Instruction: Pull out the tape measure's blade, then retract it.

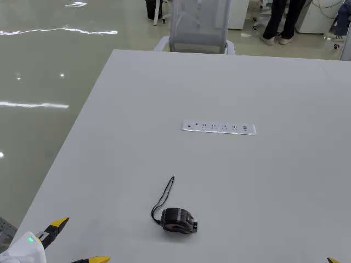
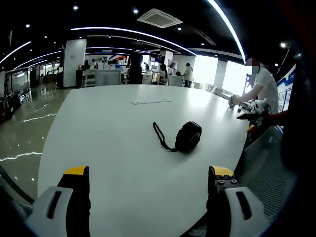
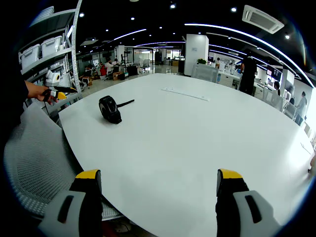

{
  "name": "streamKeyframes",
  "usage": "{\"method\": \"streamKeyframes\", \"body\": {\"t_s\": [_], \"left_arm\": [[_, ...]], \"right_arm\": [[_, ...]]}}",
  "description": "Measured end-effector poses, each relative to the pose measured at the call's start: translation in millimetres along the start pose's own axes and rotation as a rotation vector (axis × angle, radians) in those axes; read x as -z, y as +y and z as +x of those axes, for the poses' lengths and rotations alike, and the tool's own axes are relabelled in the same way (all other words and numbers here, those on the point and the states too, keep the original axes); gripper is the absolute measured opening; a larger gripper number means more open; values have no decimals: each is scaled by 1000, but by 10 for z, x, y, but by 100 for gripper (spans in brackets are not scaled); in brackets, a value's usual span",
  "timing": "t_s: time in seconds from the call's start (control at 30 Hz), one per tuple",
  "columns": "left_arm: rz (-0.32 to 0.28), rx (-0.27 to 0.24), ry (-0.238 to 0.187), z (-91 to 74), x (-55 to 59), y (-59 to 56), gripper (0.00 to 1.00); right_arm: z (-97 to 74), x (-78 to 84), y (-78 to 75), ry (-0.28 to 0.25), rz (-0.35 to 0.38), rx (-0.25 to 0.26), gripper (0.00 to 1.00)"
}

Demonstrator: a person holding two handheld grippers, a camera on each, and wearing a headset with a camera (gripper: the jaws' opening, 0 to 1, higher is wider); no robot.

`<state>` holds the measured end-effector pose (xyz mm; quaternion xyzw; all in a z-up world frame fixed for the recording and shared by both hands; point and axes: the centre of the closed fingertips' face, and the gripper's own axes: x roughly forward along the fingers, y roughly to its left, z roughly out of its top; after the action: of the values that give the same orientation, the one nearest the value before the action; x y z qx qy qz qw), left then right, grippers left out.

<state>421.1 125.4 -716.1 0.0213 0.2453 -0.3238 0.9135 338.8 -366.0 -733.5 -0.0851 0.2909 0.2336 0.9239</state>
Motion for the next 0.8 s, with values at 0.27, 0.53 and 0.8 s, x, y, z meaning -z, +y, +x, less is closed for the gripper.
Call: {"method": "streamKeyframes", "body": {"t_s": [0.27, 0.53, 0.8], "left_arm": [[8, -8, 1, -27, 24, 0, 99], [8, -17, 23, -69, 105, -7, 99], [-5, -18, 20, -83, 86, -60, 99]], "right_arm": [[-2, -9, -13, -5, 0, -1, 100], [-41, 19, -84, 6, -1, 15, 100], [-55, 47, -91, 10, 2, 14, 100]]}}
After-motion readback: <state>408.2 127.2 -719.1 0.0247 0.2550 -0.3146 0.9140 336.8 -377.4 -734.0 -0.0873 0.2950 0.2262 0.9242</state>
